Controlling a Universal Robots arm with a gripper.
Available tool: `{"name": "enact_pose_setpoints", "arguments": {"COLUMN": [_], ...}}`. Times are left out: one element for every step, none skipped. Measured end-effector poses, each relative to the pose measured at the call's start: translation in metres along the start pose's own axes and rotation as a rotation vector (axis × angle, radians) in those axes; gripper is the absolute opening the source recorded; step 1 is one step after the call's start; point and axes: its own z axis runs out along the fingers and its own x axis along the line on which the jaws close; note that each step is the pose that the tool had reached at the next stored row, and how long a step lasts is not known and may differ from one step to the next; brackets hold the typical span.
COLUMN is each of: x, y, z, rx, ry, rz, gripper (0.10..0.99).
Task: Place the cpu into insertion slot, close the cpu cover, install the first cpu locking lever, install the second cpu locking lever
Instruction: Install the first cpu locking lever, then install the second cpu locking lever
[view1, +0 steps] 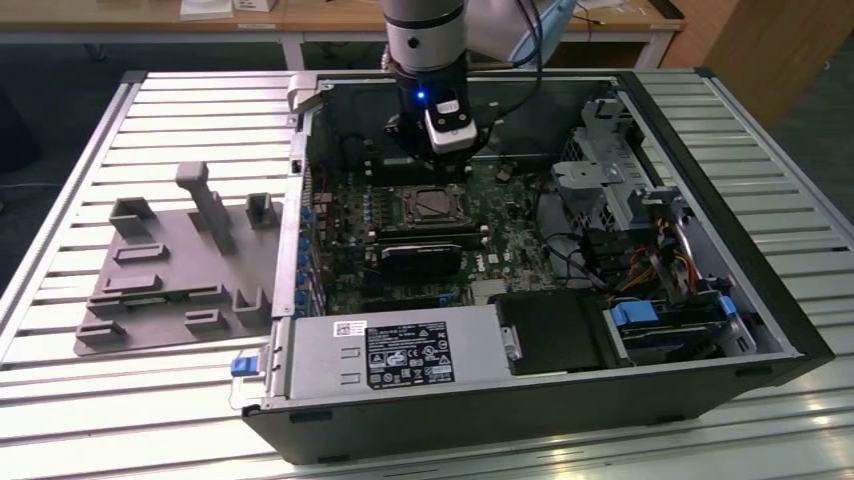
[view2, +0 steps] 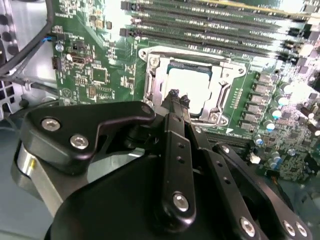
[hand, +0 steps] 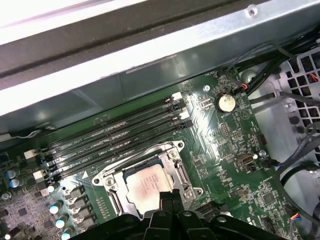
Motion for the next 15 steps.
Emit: {"name": "enact_pose_setpoints", "arguments": {"x": [0.0000,0.0000,0.0000,-0.0004,-0.0010,-0.0013,-0.0012,-0.0012,-0.0013,-0.0013,-0.0013,-0.0013,-0.0013,-0.0013,-0.0013], "y": [0.0000,0.0000,0.0000,0.0002,0.0005,0.0005,0.0005,0.0005,0.0005,0.0005,0.0006,0.0005,0.0005,0.0005,0.0006], "z": [0.0000,0.0000,0.0001,0.0003,0.0005,0.0005,0.0005,0.0005,0.0006,0.0006,0.0006,0.0006,0.0006,0.0006,0.0006], "rx": [0.000,0.000,0.001,0.004,0.007,0.010,0.010,0.010,0.011,0.011,0.011,0.011,0.012,0.012,0.012], "ry": [0.0000,-0.0001,0.0012,0.0081,0.0166,0.0223,0.0227,0.0229,0.0244,0.0257,0.0258,0.0259,0.0261,0.0261,0.0262], "rz": [0.000,0.000,0.000,0.000,0.000,0.000,0.000,0.000,0.000,0.000,0.000,0.000,0.000,0.000,0.000], "gripper": [0.102,0.102,0.102,0.102,0.102,0.102,0.102,0.102,0.102,0.102,0.102,0.102,0.102,0.102,0.102]}}
